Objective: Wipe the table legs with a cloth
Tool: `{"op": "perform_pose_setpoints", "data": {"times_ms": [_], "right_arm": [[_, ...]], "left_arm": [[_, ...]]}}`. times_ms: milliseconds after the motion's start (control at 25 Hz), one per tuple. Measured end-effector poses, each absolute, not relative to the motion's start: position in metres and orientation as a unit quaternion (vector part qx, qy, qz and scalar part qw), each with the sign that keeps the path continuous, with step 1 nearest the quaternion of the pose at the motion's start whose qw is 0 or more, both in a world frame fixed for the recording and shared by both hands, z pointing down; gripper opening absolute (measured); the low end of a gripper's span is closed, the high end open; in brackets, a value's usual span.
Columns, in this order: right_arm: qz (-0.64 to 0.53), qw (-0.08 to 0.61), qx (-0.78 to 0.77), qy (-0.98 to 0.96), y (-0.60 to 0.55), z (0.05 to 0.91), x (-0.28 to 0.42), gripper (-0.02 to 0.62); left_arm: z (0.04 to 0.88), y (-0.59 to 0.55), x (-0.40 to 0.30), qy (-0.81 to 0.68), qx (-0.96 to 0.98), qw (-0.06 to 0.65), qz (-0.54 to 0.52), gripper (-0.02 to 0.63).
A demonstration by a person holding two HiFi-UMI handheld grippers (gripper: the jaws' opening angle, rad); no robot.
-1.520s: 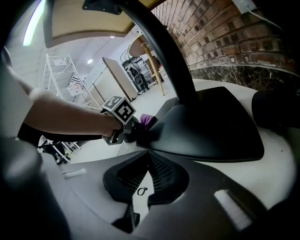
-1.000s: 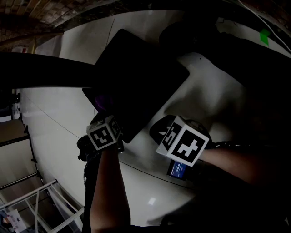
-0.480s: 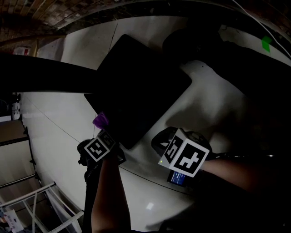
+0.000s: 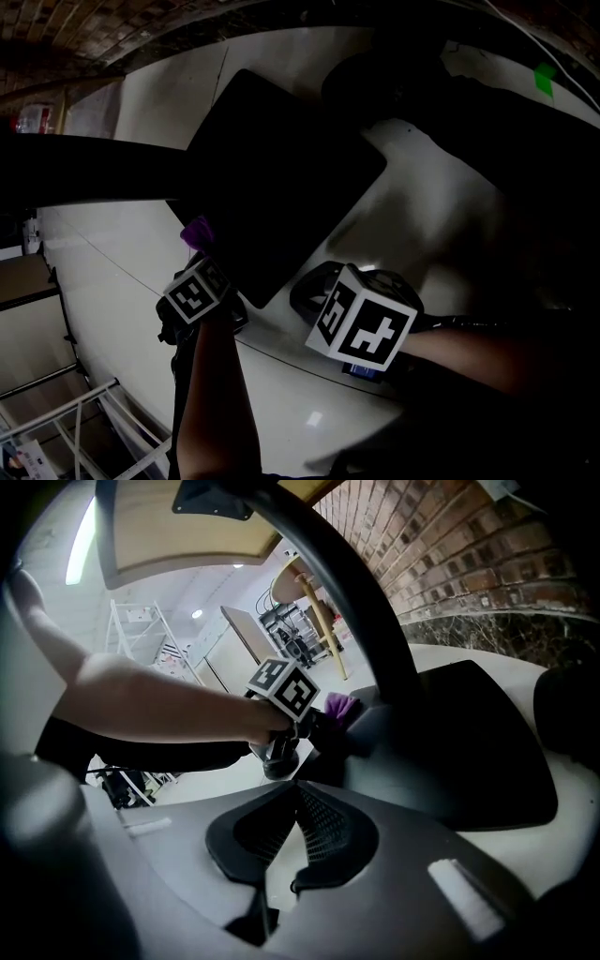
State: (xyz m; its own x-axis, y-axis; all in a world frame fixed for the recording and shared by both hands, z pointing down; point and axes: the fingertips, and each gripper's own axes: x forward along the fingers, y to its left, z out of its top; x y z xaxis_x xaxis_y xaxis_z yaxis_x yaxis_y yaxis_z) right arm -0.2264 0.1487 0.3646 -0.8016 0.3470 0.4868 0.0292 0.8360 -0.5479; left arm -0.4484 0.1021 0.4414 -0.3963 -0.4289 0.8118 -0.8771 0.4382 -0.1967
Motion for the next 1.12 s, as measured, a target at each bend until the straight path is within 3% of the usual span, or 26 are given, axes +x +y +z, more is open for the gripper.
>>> {"op": "perform_pose_setpoints", "data": {"times_ms": [360, 880, 1120], "right_arm": [[0.272, 0.3, -0.106, -0.908, 0.153, 0.368, -0.226, 0.002], [0.283, 0.322, -0.104, -0.898, 0.154, 0.387, -0.219, 0.002], [0.281, 0.325, -0.108, -0.896, 0.156, 0.389, -0.219, 0.003]], "left_arm": [[0.417, 0.04, -0.411, -0.741, 0.534, 0.321, 0.25, 0.071], [0.464, 0.147, -0.496, -0.777, 0.376, 0.394, 0.316, 0.077], [0.457, 0.122, -0.494, -0.775, 0.389, 0.373, 0.329, 0.072]]}}
